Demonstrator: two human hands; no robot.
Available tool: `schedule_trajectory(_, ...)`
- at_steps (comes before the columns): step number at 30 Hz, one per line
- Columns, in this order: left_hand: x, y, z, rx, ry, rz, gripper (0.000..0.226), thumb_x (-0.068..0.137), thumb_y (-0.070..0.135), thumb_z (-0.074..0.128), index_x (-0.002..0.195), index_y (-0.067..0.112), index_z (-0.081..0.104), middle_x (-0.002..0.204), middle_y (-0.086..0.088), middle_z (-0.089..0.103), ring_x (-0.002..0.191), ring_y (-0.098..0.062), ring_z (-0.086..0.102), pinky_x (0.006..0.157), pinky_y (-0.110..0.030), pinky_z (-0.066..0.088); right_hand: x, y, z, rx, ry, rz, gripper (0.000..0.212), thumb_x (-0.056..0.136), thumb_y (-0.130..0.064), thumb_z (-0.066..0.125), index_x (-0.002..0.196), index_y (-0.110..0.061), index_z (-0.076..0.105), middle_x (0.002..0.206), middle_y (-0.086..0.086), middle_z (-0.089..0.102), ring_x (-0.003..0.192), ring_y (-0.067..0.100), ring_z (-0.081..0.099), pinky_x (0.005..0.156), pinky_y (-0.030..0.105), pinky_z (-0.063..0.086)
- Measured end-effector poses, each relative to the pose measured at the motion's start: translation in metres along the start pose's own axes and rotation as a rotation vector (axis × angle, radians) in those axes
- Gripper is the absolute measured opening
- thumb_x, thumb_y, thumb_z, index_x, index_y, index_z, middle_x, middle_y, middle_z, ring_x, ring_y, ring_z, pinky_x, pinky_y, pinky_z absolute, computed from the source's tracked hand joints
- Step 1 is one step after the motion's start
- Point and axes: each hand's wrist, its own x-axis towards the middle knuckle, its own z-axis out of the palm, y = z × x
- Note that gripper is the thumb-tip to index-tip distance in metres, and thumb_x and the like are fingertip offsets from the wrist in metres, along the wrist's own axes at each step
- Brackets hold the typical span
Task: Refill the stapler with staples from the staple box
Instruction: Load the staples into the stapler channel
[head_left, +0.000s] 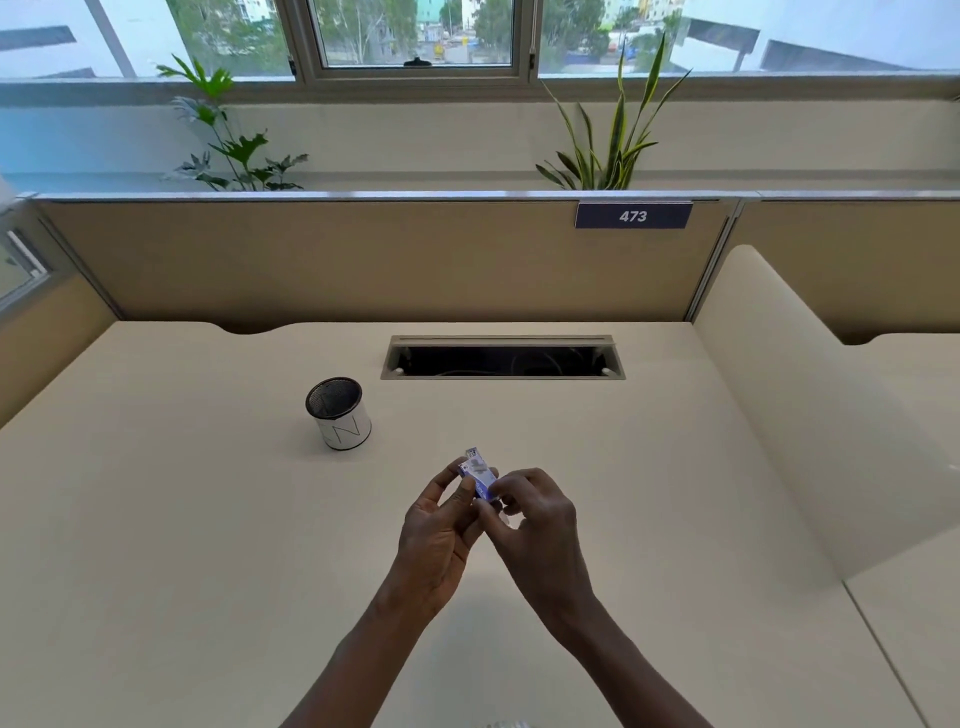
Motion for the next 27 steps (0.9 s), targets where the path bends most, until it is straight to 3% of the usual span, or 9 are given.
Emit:
schedule_trajectory(5, 0.011, 0.000, -0.011, 0.302, 0.097, 0.119, 0.037, 0.083, 0.018, 0.073, 0.116, 0.004, 0.062, 0.105, -0.019, 0.076, 0.098, -0.030, 0.074, 0.078, -0.030, 0.060, 0.006, 0.016, 0.001, -0.024, 0.071, 0.127, 0.012, 0.080, -0.013, 0.081, 0.088, -0.015, 0.072, 0.088, -0.002, 0.066, 0.074, 0.009, 0.063, 0.066, 0.034, 0.056)
schedule_trajectory(9, 0.030, -0.002, -0.055, 0.669, 0.453, 0.282, 0.009, 0.091, 0.009, 0.067, 0.099, 0.010, 0.069, 0.099, -0.014, 0.076, 0.091, -0.024, 0.074, 0.083, -0.033, 0.057, 0.019, 0.044, -0.008, -0.059, 0.182, 0.250, 0.012, 0.076, -0.009, 0.083, 0.083, -0.012, 0.073, 0.083, 0.002, 0.067, 0.069, 0.018, 0.063, 0.066, 0.039, 0.055)
schedule_trajectory(11, 0.037, -0.001, -0.082, 0.974, 0.584, 0.362, 0.012, 0.091, 0.010, 0.065, 0.102, 0.012, 0.070, 0.103, -0.010, 0.075, 0.097, -0.026, 0.071, 0.083, -0.030, 0.051, 0.025, 0.063, -0.013, -0.098, 0.204, 0.300, 0.011, 0.076, -0.009, 0.083, 0.082, -0.010, 0.074, 0.082, 0.004, 0.067, 0.067, 0.019, 0.061, 0.066, 0.038, 0.054)
schedule_trajectory(14, 0.048, 0.002, -0.116, 1.280, 0.561, 0.432, 0.027, 0.093, 0.007, 0.060, 0.120, 0.005, 0.064, 0.125, -0.015, 0.067, 0.118, -0.032, 0.061, 0.099, -0.038, 0.047, 0.032, 0.092, -0.020, -0.152, 0.219, 0.375, 0.010, 0.077, -0.008, 0.082, 0.083, -0.008, 0.074, 0.082, 0.007, 0.066, 0.068, 0.020, 0.061, 0.066, 0.036, 0.052)
schedule_trajectory(18, 0.062, -0.001, -0.135, 1.472, 0.480, 0.370, 0.043, 0.097, 0.007, 0.054, 0.139, 0.001, 0.049, 0.153, -0.017, 0.042, 0.145, -0.032, 0.033, 0.119, -0.044, 0.027, 0.037, 0.130, -0.021, -0.255, 0.208, 0.463, 0.006, 0.080, -0.008, 0.079, 0.082, -0.007, 0.073, 0.079, 0.009, 0.064, 0.069, 0.018, 0.057, 0.065, 0.027, 0.039)
schedule_trajectory(21, 0.069, -0.006, -0.143, 1.659, 0.418, 0.323, 0.053, 0.100, 0.016, 0.049, 0.148, -0.002, 0.035, 0.161, -0.016, 0.024, 0.151, -0.029, 0.018, 0.123, -0.044, 0.014, 0.043, 0.151, -0.017, -0.293, 0.190, 0.520, 0.006, 0.081, -0.008, 0.077, 0.082, -0.005, 0.072, 0.080, 0.011, 0.064, 0.071, 0.021, 0.057, 0.066, 0.027, 0.038)
schedule_trajectory(25, 0.077, -0.006, -0.150, 1.874, 0.417, 0.370, 0.069, 0.097, 0.045, 0.027, 0.148, -0.001, 0.036, 0.161, -0.018, 0.025, 0.150, -0.030, 0.023, 0.122, -0.044, 0.017, 0.055, 0.169, -0.006, -0.301, 0.179, 0.582, 0.004, 0.083, -0.006, 0.073, 0.083, -0.002, 0.071, 0.084, 0.014, 0.065, 0.073, 0.024, 0.058, 0.066, 0.027, 0.037)
schedule_trajectory(27, 0.080, -0.005, -0.153, 1.903, 0.429, 0.389, 0.075, 0.094, 0.049, 0.020, 0.148, -0.001, 0.037, 0.160, -0.018, 0.027, 0.149, -0.031, 0.025, 0.121, -0.046, 0.020, 0.063, 0.176, 0.001, -0.305, 0.178, 0.610, 0.003, 0.084, -0.004, 0.070, 0.085, -0.002, 0.070, 0.088, 0.014, 0.064, 0.075, 0.021, 0.054, 0.068, 0.026, 0.037)
